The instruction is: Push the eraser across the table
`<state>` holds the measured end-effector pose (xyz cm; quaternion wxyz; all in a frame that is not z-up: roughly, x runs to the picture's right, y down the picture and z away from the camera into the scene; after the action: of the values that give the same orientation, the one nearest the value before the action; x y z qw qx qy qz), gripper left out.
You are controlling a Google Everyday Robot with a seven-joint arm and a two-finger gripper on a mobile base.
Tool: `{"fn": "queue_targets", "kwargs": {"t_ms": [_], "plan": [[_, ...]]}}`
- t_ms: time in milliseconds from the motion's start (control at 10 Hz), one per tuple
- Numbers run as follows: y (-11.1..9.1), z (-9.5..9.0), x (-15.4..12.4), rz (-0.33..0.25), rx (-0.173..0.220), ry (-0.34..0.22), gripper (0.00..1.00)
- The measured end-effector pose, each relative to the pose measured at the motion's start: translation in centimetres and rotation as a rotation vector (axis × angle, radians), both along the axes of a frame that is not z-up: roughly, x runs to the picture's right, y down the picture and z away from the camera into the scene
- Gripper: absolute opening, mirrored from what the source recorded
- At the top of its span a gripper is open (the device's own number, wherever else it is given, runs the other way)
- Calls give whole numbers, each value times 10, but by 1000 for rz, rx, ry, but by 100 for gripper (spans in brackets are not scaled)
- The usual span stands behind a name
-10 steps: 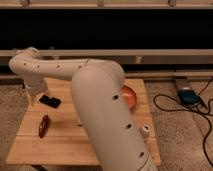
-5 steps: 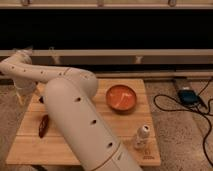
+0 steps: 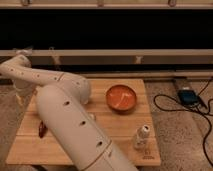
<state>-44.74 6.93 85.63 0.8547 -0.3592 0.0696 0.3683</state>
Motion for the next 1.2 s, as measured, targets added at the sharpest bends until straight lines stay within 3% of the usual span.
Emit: {"fn": "queue_targets", "kwargs": {"t_ms": [400,600,800,1200], "plan": [[3,1,4,10,-4,-3,65],[10,12,19,38,7,0,65],[11,20,15,50,12,-6,65],[-9,37,5,62,50,-26,65]]}}
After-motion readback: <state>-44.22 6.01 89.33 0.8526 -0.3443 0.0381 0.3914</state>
